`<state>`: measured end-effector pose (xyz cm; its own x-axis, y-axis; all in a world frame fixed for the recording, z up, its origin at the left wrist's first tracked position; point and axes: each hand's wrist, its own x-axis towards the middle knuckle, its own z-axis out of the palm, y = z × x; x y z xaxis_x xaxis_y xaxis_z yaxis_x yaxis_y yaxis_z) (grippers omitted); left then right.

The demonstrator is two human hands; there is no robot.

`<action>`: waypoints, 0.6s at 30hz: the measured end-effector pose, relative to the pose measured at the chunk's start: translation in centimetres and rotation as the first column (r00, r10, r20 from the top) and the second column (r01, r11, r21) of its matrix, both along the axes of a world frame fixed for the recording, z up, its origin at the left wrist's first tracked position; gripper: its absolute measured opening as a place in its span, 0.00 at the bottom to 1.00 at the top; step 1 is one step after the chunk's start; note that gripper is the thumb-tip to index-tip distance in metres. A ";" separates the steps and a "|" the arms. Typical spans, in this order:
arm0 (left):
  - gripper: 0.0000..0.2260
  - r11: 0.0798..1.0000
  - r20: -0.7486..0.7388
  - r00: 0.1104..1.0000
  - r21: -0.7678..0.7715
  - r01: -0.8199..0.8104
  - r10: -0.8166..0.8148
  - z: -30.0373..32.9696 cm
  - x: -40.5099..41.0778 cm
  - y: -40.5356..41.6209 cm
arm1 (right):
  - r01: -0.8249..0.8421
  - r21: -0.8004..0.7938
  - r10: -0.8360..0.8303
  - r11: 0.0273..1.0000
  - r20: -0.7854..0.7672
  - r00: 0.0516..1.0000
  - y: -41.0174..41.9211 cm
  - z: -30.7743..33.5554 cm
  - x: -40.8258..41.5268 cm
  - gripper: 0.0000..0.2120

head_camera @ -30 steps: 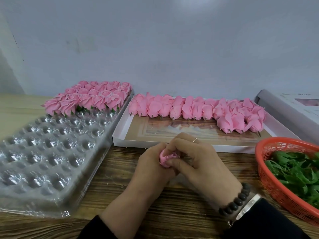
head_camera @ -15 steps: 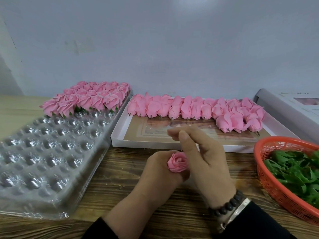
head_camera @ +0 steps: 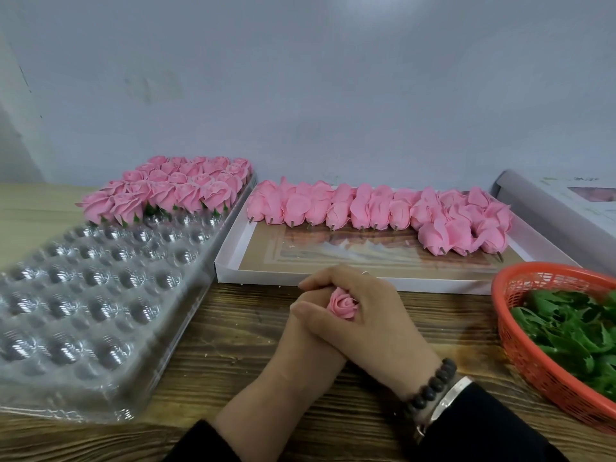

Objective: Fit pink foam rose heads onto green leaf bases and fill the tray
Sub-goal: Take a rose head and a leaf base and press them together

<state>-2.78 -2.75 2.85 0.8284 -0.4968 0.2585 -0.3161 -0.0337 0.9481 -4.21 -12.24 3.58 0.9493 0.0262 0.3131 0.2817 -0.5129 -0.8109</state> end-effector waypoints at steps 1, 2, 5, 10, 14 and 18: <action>0.13 1.000 0.003 1.000 -0.023 -0.008 0.008 0.0 0.1 0.1 | -0.010 0.001 0.010 1.000 -0.021 1.000 -0.1 0.0 0.0 0.22; 0.12 0.999 0.011 1.000 -0.053 -0.004 0.005 0.0 0.2 0.2 | -0.021 0.009 0.022 1.000 -0.040 0.999 -0.1 0.0 0.1 0.23; 0.09 0.994 0.006 0.999 -0.106 -0.033 0.034 -0.2 0.4 0.2 | -0.063 0.022 0.065 0.998 -0.081 0.995 -0.4 0.1 0.2 0.24; 0.11 0.982 0.048 0.999 -0.187 -0.015 0.024 -0.4 0.5 0.3 | -0.127 0.066 0.134 0.990 -0.124 0.983 -0.9 0.1 0.3 0.25; 0.08 0.976 0.052 0.998 -0.216 -0.030 0.042 -0.5 0.7 0.4 | -0.138 0.077 0.147 0.987 -0.132 0.980 -1.4 -0.2 0.3 0.33; 0.07 0.977 0.008 0.997 -0.201 -0.071 0.074 -0.5 1.0 0.7 | -0.070 0.148 0.067 0.987 0.026 0.997 -1.2 -0.1 0.0 0.22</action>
<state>-1.74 -2.07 2.38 0.8555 -0.3721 0.3600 -0.3346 0.1331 0.9329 -4.18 -13.48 3.51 0.9402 0.0423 0.3379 0.3292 -0.3660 -0.8704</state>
